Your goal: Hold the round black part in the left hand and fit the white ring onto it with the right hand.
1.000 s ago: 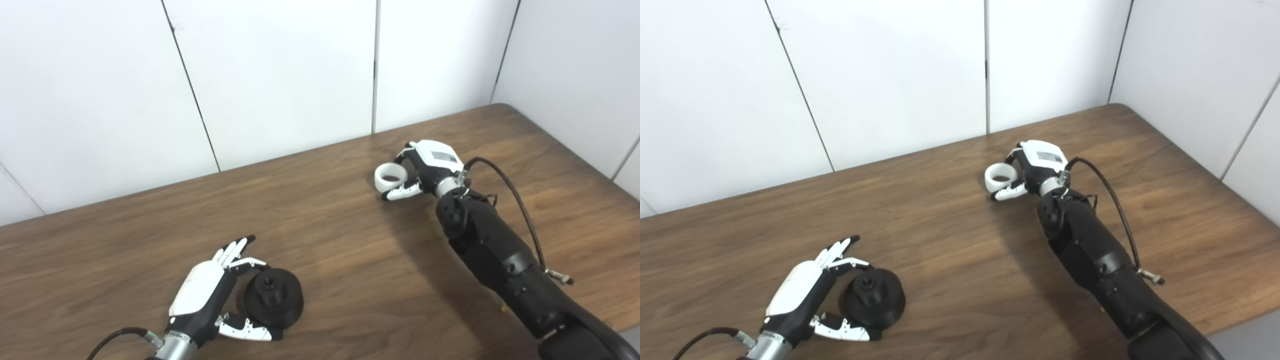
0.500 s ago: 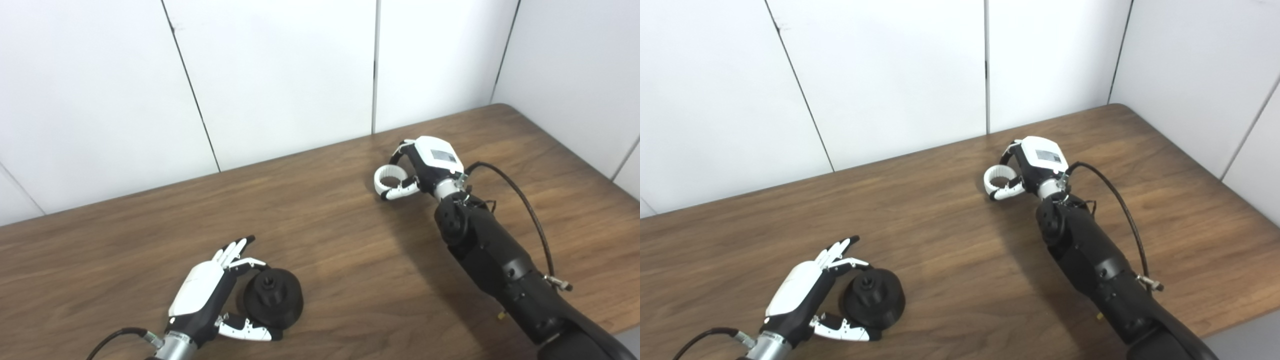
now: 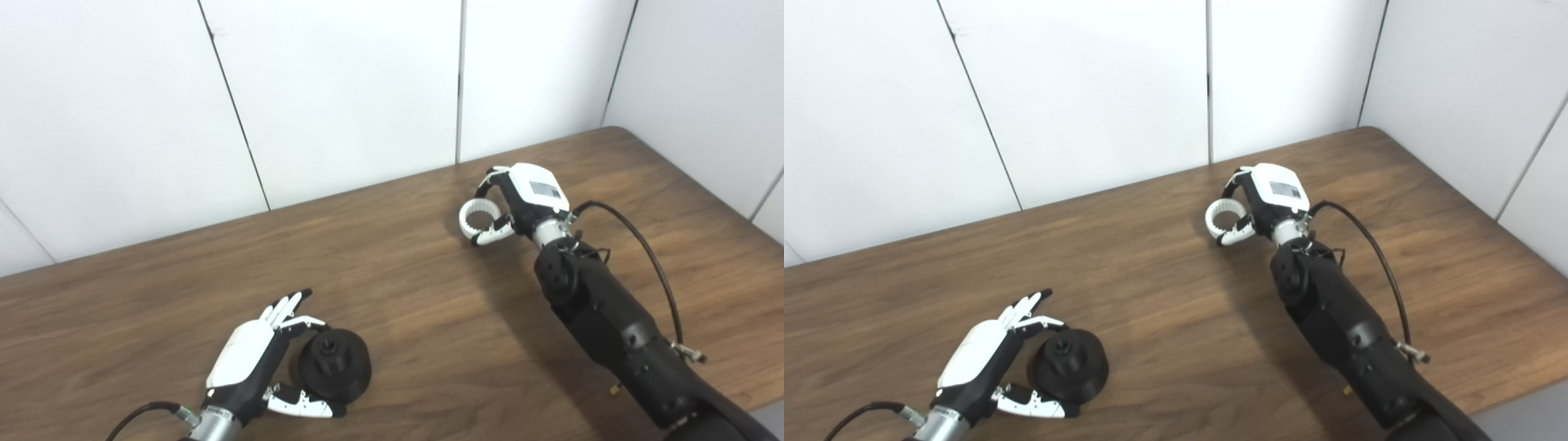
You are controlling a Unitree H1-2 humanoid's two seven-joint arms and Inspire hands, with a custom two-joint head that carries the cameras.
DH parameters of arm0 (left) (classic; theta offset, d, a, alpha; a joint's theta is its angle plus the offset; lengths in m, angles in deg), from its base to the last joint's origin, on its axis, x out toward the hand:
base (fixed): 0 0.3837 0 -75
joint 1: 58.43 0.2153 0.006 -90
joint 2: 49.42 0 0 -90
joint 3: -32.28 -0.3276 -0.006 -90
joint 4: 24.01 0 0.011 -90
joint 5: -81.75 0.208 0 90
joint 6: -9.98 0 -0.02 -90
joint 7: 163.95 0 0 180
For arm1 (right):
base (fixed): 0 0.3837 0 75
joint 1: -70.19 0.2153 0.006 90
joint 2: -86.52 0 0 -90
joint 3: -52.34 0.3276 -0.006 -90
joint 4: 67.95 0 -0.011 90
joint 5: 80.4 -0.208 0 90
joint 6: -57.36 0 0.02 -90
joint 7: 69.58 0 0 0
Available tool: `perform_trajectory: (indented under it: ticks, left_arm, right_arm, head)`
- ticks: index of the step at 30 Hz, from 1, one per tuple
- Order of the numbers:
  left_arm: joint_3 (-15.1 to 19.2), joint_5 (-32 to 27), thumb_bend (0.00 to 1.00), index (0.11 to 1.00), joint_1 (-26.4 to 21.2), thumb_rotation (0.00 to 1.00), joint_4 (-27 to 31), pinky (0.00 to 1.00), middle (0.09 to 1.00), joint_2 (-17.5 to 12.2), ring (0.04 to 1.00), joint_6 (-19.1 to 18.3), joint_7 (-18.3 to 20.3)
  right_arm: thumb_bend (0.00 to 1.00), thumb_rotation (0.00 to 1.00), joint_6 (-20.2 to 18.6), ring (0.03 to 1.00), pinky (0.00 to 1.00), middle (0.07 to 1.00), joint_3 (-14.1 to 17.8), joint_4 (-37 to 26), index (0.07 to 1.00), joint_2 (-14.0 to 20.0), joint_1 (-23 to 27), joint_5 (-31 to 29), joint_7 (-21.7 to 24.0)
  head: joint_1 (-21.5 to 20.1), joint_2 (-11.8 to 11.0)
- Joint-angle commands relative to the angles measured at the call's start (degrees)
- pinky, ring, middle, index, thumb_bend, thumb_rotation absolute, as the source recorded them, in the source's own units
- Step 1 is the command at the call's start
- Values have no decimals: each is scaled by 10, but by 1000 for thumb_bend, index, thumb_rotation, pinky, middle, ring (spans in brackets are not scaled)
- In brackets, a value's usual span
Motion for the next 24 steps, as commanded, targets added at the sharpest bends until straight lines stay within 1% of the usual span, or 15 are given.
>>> perform_trajectory:
  ticks: [1, 4, 7, 9, 12, 16, 20, 22, 23, 24]
  left_arm:
    - [4, 20, 932, 623, -4, 256, 0, 1000, 1000, -13, 1000, -14, 4]
    - [3, 22, 934, 623, -4, 255, -1, 1000, 1000, -11, 1000, -17, 3]
    - [2, 21, 933, 623, -6, 250, -5, 1000, 1000, -10, 1000, -16, 2]
    - [1, 21, 932, 622, -7, 251, -6, 1000, 1000, -9, 1000, -15, 0]
    - [0, 23, 932, 621, -7, 256, -5, 1000, 1000, -8, 1000, -15, 0]
    - [-1, 27, 932, 621, -8, 256, -4, 1000, 1000, -7, 1000, -15, -2]
    - [-1, 28, 927, 622, -8, 260, 0, 1000, 1000, -7, 1000, -19, -1]
    - [-1, 30, 929, 621, -8, 265, 1, 1000, 1000, -6, 1000, -20, -2]
    - [-1, 29, 929, 621, -8, 266, 1, 1000, 1000, -5, 1000, -21, -2]
    - [0, 28, 929, 621, -9, 268, 1, 1000, 1000, -4, 1000, -23, -1]
  right_arm:
    - [513, 156, 0, 857, 885, 865, 7, -50, 492, 22, 33, 19, 3]
    - [515, 156, -4, 862, 895, 867, 14, -94, 492, 27, 40, 23, 22]
    - [511, 163, -11, 881, 911, 883, 17, -123, 494, 30, 48, 29, 45]
    - [511, 163, -11, 877, 905, 880, 19, -136, 494, 29, 53, 32, 53]
    - [512, 161, -2, 865, 888, 870, 23, -145, 493, 26, 57, 34, 51]
    - [512, 161, -4, 854, 883, 861, 25, -157, 492, 23, 59, 33, 58]
    - [512, 161, -1, 853, 880, 861, 26, -171, 492, 20, 50, 36, 60]
    - [513, 159, -4, 854, 859, 861, 26, -184, 493, 16, 40, 39, 61]
    - [513, 159, -1, 853, 855, 861, 29, -196, 493, 10, 29, 34, 57]
    - [514, 158, 2, 857, 872, 861, 34, -209, 492, 3, 15, 27, 53]
  head:
    - [0, 0]
    - [0, 0]
    - [-1, 0]
    - [-1, 0]
    - [1, 2]
    - [2, 3]
    - [5, 5]
    - [5, 7]
    - [5, 6]
    - [6, 7]
